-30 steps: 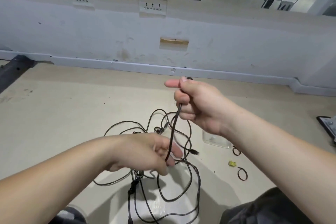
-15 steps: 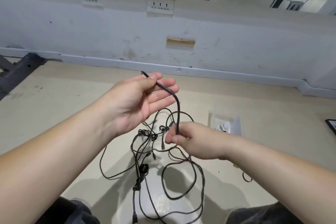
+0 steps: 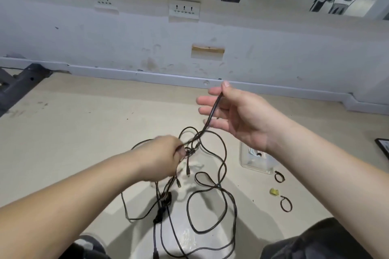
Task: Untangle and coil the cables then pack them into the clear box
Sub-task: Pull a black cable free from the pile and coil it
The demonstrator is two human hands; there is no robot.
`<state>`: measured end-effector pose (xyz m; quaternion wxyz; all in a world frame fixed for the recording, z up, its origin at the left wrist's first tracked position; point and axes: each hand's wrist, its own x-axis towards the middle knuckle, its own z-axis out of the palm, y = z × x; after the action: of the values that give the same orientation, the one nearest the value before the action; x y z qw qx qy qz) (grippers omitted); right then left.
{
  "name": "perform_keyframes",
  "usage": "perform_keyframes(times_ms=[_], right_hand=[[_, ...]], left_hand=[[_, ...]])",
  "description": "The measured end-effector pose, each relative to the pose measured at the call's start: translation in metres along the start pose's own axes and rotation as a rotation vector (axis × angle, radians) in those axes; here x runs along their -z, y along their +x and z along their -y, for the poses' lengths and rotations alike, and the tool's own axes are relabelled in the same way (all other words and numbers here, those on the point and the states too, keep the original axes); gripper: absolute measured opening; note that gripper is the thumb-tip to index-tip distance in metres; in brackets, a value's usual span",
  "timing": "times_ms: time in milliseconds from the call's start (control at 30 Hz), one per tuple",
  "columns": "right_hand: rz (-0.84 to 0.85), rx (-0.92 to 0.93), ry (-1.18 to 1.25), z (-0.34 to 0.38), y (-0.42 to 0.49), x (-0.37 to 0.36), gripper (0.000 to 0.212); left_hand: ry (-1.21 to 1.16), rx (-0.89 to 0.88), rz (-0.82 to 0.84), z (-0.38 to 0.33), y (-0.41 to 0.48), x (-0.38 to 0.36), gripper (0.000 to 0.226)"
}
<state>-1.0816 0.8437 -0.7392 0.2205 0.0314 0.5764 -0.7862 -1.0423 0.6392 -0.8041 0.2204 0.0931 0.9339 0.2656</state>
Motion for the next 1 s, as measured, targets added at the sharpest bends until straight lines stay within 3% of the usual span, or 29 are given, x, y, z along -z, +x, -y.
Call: perform_keyframes(times_ms=[133, 200, 367, 433, 500, 567, 633, 700, 767, 800, 867, 933, 1000], right_hand=[[0.095, -0.077, -0.259, -0.015, -0.005, 0.003, 0.038], [0.199, -0.088, -0.48, -0.028, -0.01, 0.001, 0.043], [0.484, -0.266, -1.13, -0.057, -0.022, 0.005, 0.026], [0.503, -0.322, -1.097, -0.059, -0.023, 0.006, 0.022], [0.454, -0.239, -0.972, -0.054, -0.022, 0.002, 0.014], [0.326, -0.093, -0.806, -0.047, -0.019, -0.003, 0.021], [0.204, -0.003, -0.539, -0.038, -0.014, -0.005, 0.025], [0.135, 0.012, -0.275, -0.026, -0.01, -0.006, 0.025], [0.102, -0.001, -0.092, -0.015, -0.007, -0.006, 0.025], [0.089, -0.008, -0.018, -0.01, -0.005, -0.005, 0.025], [0.059, -0.01, 0.071, -0.002, -0.003, -0.001, 0.025], [0.028, -0.003, 0.013, 0.0, -0.004, 0.004, 0.025], [0.04, -0.021, -0.204, -0.004, -0.007, 0.011, 0.034]], left_hand=[[-0.673, -0.001, -0.26, -0.025, -0.001, 0.025, 0.018], [-0.915, -0.015, -0.307, -0.037, -0.003, 0.037, 0.025], [-1.407, -0.044, -0.362, -0.051, -0.006, 0.057, 0.022], [-1.529, -0.038, -0.355, -0.047, -0.005, 0.061, 0.025], [-1.607, 0.017, -0.252, -0.039, -0.003, 0.063, 0.033], [-1.487, 0.096, -0.146, -0.031, -0.002, 0.057, 0.032], [-1.048, 0.079, -0.049, -0.022, -0.004, 0.041, 0.031], [-0.662, -0.007, 0.172, -0.021, -0.012, 0.021, 0.035], [-0.369, -0.069, 0.344, -0.021, -0.018, 0.005, 0.015], [-0.201, -0.092, 0.379, -0.02, -0.019, 0.001, 0.004], [0.137, -0.077, 0.348, -0.011, -0.014, 0.0, 0.017], [0.162, -0.047, 0.281, -0.009, -0.012, 0.006, 0.017], [-0.19, -0.016, 0.179, -0.015, -0.01, 0.015, 0.021]])
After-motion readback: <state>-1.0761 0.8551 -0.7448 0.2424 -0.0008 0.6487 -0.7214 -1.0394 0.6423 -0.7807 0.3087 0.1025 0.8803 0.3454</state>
